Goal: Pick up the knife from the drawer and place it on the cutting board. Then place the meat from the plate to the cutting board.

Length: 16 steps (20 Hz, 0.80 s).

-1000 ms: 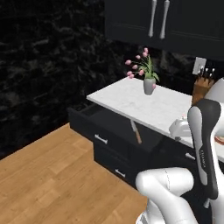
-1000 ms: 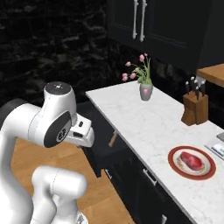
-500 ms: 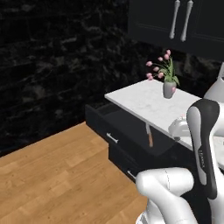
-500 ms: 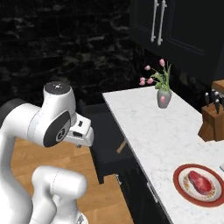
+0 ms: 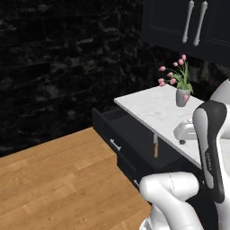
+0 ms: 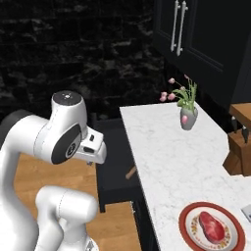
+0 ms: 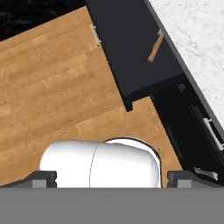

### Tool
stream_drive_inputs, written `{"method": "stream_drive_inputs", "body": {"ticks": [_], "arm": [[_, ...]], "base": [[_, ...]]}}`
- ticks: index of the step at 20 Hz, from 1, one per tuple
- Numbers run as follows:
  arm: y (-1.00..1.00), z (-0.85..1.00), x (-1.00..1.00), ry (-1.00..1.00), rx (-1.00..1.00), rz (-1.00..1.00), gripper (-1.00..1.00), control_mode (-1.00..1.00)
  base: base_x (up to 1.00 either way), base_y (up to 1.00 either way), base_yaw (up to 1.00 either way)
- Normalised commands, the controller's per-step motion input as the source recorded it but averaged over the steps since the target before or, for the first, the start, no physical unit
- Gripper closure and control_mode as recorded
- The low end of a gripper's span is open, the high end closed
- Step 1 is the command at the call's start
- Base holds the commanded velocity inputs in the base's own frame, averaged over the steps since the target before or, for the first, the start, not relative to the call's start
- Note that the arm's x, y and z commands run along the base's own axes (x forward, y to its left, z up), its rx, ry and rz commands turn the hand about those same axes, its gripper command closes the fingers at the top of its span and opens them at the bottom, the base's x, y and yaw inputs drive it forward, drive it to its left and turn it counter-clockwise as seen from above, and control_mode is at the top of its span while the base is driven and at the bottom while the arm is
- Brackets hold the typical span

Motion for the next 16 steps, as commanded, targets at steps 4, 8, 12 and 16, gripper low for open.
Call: {"method": "stream_drive_inputs", "body": {"ticks": [4,8,12,16], "arm": [[0.00,-0.07,0.18,0.01,-0.01,0.00,-1.00,-1.00],[0.00,-0.52,0.89,0.01,-0.15,-0.07,-1.00,-1.00],[0.06,-0.55,0.96,0.03,-0.10,-0.25,-1.00,-1.00],[0.11,-0.59,1.00,0.13,0.02,-0.26,-1.00,-1.00]], "base": [[0.26,-0.01,0.04],[0.00,0.00,0.00],[0.00,0.00,0.00],[0.00,0.00,0.00]]}}
